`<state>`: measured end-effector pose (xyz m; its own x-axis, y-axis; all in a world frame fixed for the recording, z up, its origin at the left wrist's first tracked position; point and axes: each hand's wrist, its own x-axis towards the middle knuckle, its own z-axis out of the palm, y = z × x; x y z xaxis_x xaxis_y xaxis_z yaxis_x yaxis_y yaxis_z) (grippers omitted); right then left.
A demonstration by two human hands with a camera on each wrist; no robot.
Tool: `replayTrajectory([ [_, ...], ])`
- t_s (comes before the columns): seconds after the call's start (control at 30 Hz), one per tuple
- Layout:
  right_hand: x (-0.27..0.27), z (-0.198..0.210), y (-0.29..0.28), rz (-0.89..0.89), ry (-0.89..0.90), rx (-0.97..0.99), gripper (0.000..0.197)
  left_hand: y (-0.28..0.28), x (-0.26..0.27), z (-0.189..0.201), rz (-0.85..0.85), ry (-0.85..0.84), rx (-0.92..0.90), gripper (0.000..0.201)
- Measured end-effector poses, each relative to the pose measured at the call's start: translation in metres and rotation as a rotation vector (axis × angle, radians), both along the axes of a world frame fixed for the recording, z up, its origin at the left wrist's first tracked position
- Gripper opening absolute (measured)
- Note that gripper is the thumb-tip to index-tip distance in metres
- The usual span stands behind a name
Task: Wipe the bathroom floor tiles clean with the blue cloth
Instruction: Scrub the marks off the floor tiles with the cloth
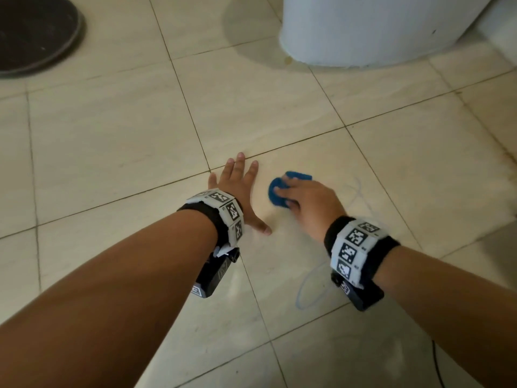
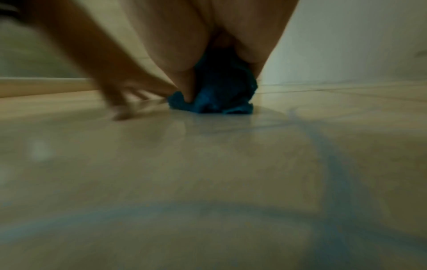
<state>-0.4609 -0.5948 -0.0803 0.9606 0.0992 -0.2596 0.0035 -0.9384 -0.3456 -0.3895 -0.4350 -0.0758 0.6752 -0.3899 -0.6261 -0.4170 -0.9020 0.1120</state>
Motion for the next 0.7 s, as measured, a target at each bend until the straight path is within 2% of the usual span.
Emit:
replayTrajectory([
  [0.07, -0.009, -0.004, 0.002, 0.145, -0.012, -0.005, 0.039, 0.0, 0.0, 0.0, -0.007, -0.004, 0.006, 0.142],
  [0.1, -0.007, -0.005, -0.008, 0.124, -0.012, 0.006, 0.038, 0.001, -0.002, 0.0, -0.01, -0.009, 0.005, 0.141],
  [0.23, 0.003, -0.002, -0.068, -0.368, -0.087, 0.089, 0.038, 0.004, -0.009, 0.002, -0.035, -0.024, -0.011, 0.14],
  [0.27, 0.0, -0.002, -0.072, -0.432, -0.098, 0.067, 0.037, 0.003, -0.011, 0.003, -0.022, -0.01, -0.037, 0.14],
  [0.3, -0.005, -0.002, -0.069, -0.427, -0.101, 0.043, 0.037, 0.0, -0.013, 0.004, -0.007, 0.009, -0.067, 0.14],
  [0.37, -0.017, -0.007, -0.052, -0.262, -0.102, 0.053, 0.038, -0.007, -0.018, 0.004, -0.013, 0.038, -0.088, 0.141],
  [0.43, -0.023, -0.01, -0.044, -0.077, -0.079, 0.086, 0.037, -0.012, -0.024, 0.002, -0.069, 0.039, -0.028, 0.144],
  [0.47, -0.019, -0.009, -0.049, -0.052, -0.08, 0.095, 0.037, -0.012, -0.025, 0.0, -0.092, 0.033, 0.006, 0.145],
  [0.5, -0.013, -0.009, -0.06, -0.087, -0.085, 0.097, 0.037, -0.012, -0.027, -0.001, -0.103, 0.027, 0.029, 0.147],
  [0.63, -0.006, -0.001, -0.097, -0.451, -0.077, -0.008, 0.036, -0.013, -0.026, -0.001, -0.097, 0.032, 0.034, 0.15],
  [0.7, -0.016, -0.004, -0.082, -0.401, -0.096, -0.002, 0.037, -0.013, -0.025, -0.002, -0.093, 0.036, 0.034, 0.15],
])
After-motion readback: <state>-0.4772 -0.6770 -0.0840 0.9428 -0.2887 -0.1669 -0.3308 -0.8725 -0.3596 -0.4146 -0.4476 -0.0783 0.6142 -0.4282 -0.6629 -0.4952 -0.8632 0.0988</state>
